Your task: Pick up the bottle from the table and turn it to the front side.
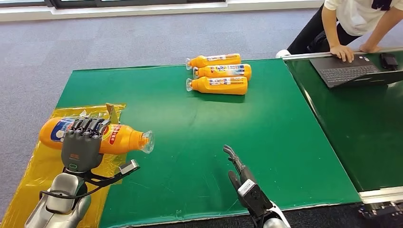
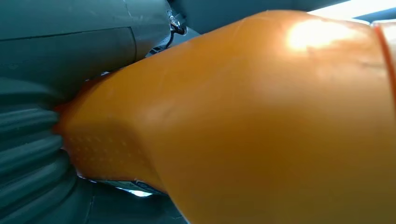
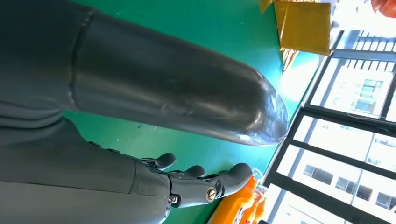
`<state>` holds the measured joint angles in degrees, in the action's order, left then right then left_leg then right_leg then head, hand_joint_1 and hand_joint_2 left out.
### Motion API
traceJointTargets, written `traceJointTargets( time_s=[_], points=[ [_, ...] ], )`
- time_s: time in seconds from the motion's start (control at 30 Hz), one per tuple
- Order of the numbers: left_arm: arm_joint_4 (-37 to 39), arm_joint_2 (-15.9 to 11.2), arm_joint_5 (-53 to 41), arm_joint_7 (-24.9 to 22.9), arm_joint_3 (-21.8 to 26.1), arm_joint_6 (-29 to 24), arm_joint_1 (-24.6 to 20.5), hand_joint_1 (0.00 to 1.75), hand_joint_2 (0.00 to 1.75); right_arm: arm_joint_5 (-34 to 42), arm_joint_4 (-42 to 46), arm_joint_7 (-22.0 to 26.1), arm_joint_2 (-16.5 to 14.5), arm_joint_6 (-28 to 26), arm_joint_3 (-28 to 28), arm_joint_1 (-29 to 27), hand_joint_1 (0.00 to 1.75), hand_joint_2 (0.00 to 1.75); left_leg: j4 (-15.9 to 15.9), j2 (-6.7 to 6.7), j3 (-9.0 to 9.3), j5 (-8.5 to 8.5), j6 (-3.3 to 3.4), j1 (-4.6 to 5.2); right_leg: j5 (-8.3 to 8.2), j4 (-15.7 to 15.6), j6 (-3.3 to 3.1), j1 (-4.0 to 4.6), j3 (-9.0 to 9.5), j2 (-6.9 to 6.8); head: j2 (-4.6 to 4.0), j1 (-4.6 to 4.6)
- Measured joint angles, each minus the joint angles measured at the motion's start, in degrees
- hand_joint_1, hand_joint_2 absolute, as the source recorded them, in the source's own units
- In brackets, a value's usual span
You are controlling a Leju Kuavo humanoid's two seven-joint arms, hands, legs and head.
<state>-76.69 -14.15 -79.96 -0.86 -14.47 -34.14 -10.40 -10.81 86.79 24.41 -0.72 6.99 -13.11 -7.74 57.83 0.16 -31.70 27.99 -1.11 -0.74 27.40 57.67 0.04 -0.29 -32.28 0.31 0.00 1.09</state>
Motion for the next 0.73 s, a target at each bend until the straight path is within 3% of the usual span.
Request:
traceJointTargets(
  time_s=[0.07, 0.73],
  points=[
    [-0.6, -0.2, 2.0, -0.2, 1.2, -0.4, 1.2, 1.75, 1.75, 0.0, 0.0, 0.1, 0.1, -0.1, 0.2, -0.3, 0.00, 1.75, 0.0, -0.01, -0.01, 0.00, 0.00, 0.00, -0.01, 0.0, 0.00, 0.00, 0.01, -0.02, 0.00, 0.00],
    [1.1, 1.9, -1.1, -2.6, 2.3, 1.6, 3.7, 1.75, 1.75, -1.5, 2.0, 0.0, 0.1, -0.1, 2.3, -3.2, 0.00, 1.75, 0.0, -0.01, -0.01, -0.04, -0.01, 0.01, -0.07, 0.0, -0.01, 0.01, -0.01, -0.03, 0.00, 0.00]
  ],
)
